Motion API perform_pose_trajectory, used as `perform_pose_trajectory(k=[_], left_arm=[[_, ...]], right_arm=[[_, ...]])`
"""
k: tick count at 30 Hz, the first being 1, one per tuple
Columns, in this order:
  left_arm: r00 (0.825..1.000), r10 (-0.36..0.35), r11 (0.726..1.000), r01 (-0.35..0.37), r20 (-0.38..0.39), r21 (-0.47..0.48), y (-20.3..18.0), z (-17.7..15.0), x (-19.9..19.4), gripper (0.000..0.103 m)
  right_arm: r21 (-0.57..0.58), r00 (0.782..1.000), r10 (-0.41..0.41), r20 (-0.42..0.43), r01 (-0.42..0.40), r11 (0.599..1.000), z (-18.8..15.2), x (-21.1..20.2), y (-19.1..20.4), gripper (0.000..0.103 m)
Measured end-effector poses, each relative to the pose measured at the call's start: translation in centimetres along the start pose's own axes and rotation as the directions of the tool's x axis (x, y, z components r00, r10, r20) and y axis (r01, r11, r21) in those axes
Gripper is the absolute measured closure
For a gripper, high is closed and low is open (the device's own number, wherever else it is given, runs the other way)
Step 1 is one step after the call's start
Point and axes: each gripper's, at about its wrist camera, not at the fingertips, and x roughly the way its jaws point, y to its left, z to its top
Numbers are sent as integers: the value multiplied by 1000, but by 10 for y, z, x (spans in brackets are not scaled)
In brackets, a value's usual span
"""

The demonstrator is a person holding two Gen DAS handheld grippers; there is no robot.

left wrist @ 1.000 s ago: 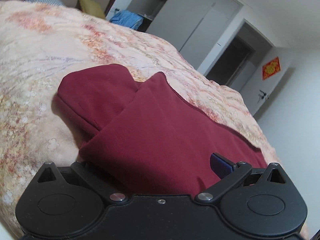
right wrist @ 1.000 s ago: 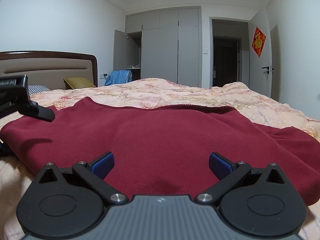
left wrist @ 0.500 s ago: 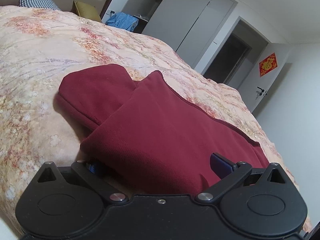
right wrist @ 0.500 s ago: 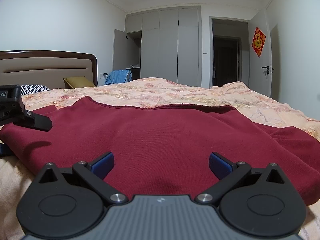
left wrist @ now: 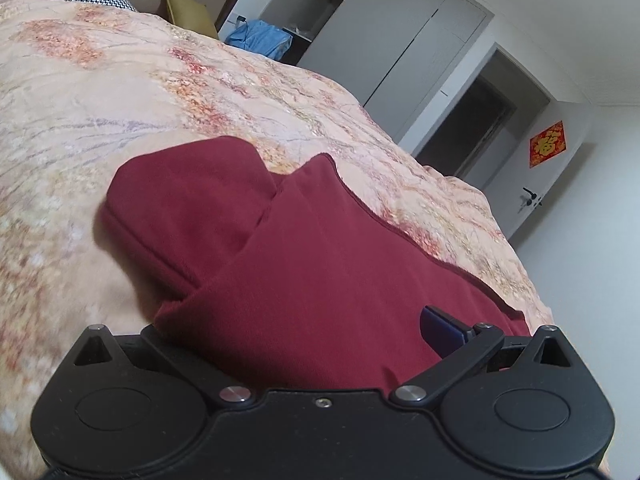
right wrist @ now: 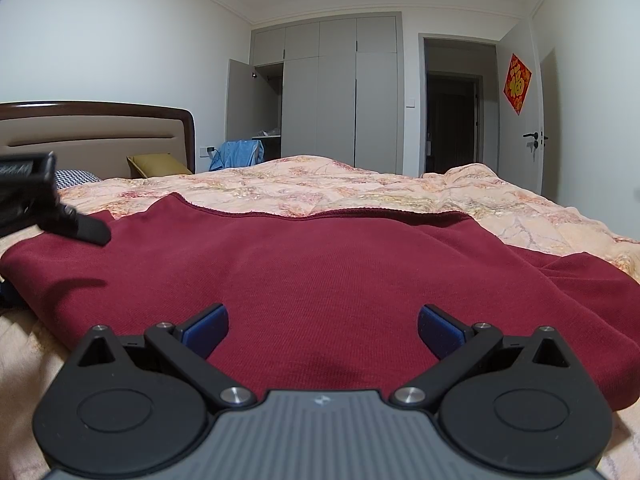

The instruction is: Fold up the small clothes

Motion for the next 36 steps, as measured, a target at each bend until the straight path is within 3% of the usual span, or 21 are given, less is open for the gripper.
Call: perform_pose_trajectory(k=[3,14,24,29,36], left_arm=[[1000,19,1000,-19,10,-5,-1,3,7,2],[996,80,997,-79,43,-18,-1,6,6,33],[995,99,995,-99,-2,20,-9,14,11,27],[986,168,984,-168,-5,52,-16,19,11,52],[980,198,975,-197,-9,100,-20,22,9,63]], right_arm=[[0,1000,0,0,0,1000,0,0,0,0],[0,1000,1,1,-1,1000,0,0,0,0],[0,1000,2,1,-2,1000,-1,0,0,0],[1,1000,3,2,-3,1000,-1,0,0,0],[16,1000,15,7,-15,1000,1,0,-2,0]])
